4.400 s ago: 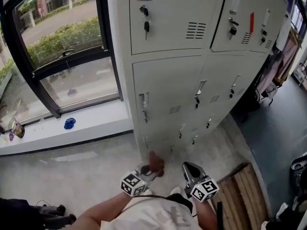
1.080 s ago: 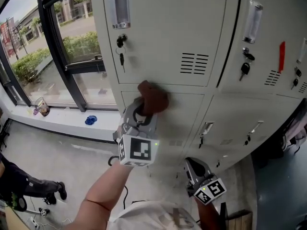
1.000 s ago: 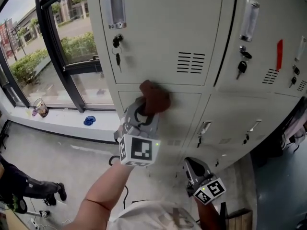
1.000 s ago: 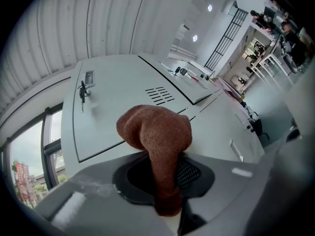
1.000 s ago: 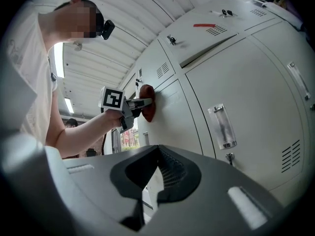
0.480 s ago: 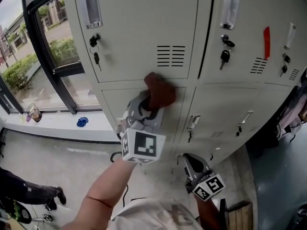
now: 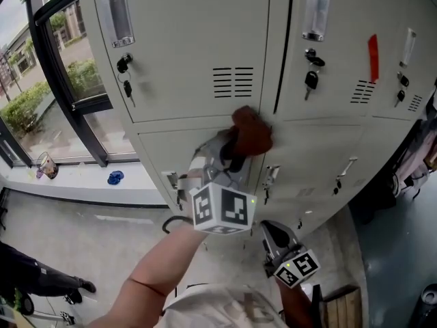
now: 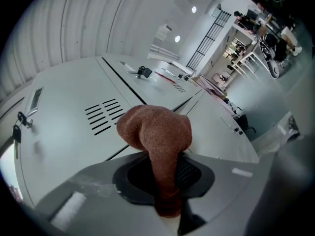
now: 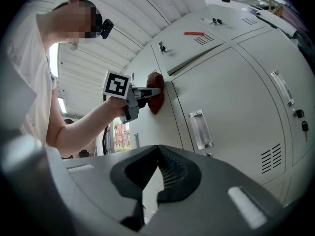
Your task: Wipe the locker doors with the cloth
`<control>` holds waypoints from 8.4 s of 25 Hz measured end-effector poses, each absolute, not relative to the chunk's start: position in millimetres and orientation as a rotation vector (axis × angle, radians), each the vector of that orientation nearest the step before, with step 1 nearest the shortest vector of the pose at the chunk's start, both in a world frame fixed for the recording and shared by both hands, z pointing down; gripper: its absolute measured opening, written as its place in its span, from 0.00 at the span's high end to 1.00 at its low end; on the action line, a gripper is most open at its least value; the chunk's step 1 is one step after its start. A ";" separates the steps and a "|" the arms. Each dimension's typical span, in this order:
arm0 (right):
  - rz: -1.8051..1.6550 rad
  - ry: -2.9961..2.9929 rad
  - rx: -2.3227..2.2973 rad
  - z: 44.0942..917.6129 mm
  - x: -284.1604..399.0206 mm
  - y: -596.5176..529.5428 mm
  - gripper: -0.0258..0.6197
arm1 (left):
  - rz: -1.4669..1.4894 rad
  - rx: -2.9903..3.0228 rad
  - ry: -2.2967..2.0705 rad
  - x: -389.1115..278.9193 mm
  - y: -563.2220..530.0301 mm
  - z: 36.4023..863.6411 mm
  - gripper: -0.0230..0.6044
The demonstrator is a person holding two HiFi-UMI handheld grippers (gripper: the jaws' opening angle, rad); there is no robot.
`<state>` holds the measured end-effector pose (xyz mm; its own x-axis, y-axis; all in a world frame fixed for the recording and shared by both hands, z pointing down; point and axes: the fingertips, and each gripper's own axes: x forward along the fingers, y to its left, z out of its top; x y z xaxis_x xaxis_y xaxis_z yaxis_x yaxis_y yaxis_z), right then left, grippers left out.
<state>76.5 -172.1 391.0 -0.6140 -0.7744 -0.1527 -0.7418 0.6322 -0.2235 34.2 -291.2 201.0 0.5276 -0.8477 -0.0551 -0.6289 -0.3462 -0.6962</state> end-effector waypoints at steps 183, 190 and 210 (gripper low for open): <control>-0.349 2.829 -1.019 424.5 -8.8 -182.4 0.95 | -0.711 -2.149 1.642 -196.7 -289.5 344.8 0.83; -0.362 2.841 -1.029 419.3 -3.7 -179.5 0.95 | -0.785 -2.141 1.639 -193.8 -289.3 362.6 0.83; -0.386 2.765 -1.074 425.6 35.3 -179.8 0.95 | -0.769 -2.264 1.480 -108.0 -295.7 373.4 0.83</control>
